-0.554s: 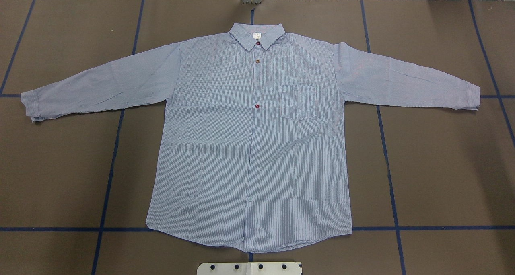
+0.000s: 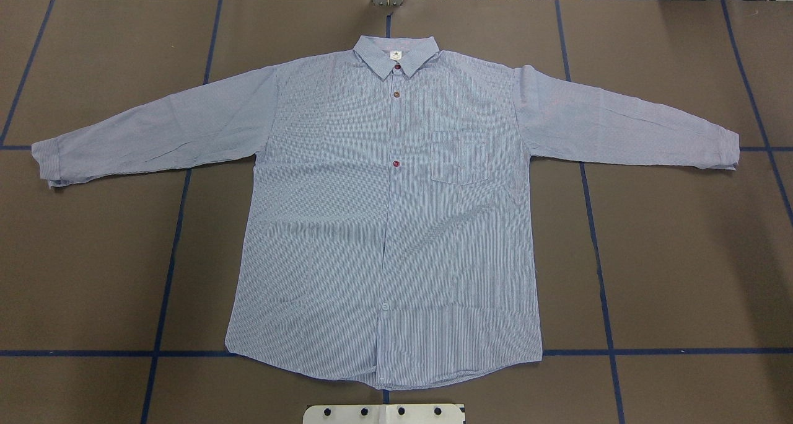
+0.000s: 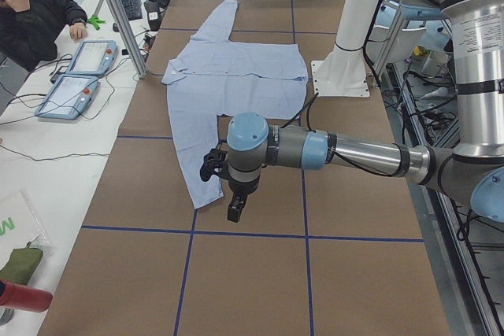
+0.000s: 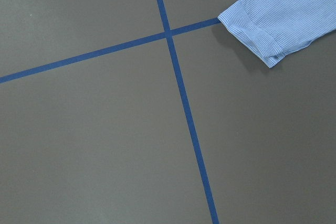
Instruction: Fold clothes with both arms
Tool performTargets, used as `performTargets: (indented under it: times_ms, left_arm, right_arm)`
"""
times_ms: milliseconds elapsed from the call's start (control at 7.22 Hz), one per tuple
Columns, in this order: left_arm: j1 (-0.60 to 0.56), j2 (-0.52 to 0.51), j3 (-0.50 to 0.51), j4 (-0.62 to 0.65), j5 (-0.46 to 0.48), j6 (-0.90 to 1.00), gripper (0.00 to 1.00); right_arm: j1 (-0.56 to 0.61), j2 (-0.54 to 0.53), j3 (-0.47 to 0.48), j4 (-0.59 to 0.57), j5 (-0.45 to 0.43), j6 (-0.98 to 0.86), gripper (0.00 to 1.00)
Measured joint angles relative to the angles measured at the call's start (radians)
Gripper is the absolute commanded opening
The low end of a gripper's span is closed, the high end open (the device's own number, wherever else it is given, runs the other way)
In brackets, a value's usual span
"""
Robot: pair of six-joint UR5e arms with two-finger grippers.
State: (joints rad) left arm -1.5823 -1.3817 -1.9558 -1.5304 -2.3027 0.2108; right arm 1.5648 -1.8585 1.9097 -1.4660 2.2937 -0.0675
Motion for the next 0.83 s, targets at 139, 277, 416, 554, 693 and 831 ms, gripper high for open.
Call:
performTargets:
  times_ms: [139,277,416,554,693,831]
  left_arm:
    - [0.000,-0.008,-0.035,-0.026,0.007,-0.002,1.00]
    - [-0.002,-0.036,-0.038,-0.101,0.030,-0.003,1.00]
    - [-0.005,-0.073,-0.014,-0.220,0.062,-0.005,1.00]
    - [-0.007,-0.100,0.013,-0.317,0.083,-0.020,1.00]
    - [-0.008,-0.129,0.046,-0.367,0.090,-0.074,1.00]
    - [-0.008,-0.144,0.065,-0.389,0.090,-0.129,1.00]
  right_arm:
    - [0.000,0.030,-0.022,0.099,0.002,0.003,1.00]
    - [0.001,0.053,-0.044,0.173,0.010,0.007,1.00]
    - [0.002,0.057,-0.053,0.218,0.017,0.008,1.00]
    - [0.002,0.052,-0.057,0.267,0.022,0.012,1.00]
    - [0.003,0.049,-0.062,0.312,0.029,0.024,1.00]
    - [0.003,0.050,-0.063,0.336,0.035,0.046,1.00]
